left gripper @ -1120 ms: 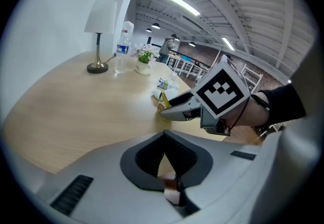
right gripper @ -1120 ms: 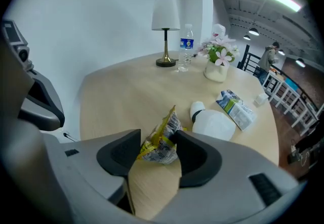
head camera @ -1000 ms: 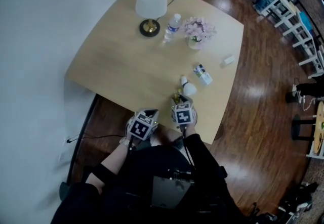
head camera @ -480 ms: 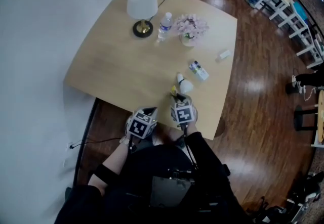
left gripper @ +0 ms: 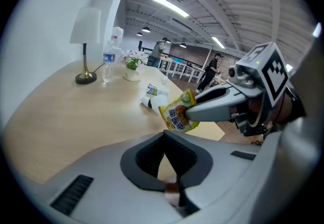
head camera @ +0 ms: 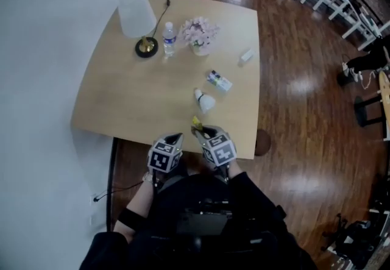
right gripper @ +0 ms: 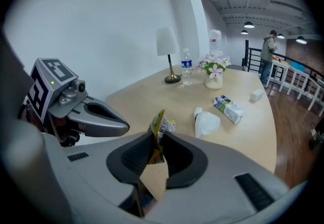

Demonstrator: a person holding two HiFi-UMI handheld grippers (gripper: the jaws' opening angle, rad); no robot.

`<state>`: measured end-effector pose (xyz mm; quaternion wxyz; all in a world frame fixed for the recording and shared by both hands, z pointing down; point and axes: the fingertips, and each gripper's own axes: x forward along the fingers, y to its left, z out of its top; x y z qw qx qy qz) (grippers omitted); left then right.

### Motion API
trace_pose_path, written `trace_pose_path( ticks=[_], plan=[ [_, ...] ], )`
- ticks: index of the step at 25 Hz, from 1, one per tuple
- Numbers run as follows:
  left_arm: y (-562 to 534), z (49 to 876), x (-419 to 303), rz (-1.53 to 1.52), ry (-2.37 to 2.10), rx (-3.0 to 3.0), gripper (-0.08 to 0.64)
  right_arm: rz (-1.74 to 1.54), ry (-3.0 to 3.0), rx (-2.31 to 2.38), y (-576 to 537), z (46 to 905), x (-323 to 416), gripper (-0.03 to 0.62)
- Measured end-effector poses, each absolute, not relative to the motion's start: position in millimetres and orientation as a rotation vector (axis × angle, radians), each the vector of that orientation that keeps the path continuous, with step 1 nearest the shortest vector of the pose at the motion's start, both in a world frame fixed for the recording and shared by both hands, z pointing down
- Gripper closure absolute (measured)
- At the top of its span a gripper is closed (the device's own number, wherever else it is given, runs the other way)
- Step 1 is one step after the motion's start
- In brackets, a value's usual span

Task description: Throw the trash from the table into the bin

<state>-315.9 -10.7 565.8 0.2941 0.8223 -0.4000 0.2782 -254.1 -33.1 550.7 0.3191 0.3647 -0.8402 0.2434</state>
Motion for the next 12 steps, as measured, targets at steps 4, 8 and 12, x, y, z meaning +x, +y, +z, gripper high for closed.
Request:
trace_pose_path(
  ticks=[4, 8, 12],
  plan=[
    [-8.4, 568.4, -296.9, 0.764, -1.013, 2.215, 0.56, 0.664, -2.205, 1.001, -22.5, 558.3, -236.9, 0.522],
    [-6.9, 567.1, -267.0, 0.788, -0.949, 2.259, 0.56, 0.705, -2.19, 1.067, -14.3, 546.8, -204.0, 0.522],
    [-10.0, 567.3, -221.1, 0.838, -0.844, 2.331, 0.56, 0.735, -2.181, 1.174, -10.5, 540.9, -157.9, 0.522]
  ],
)
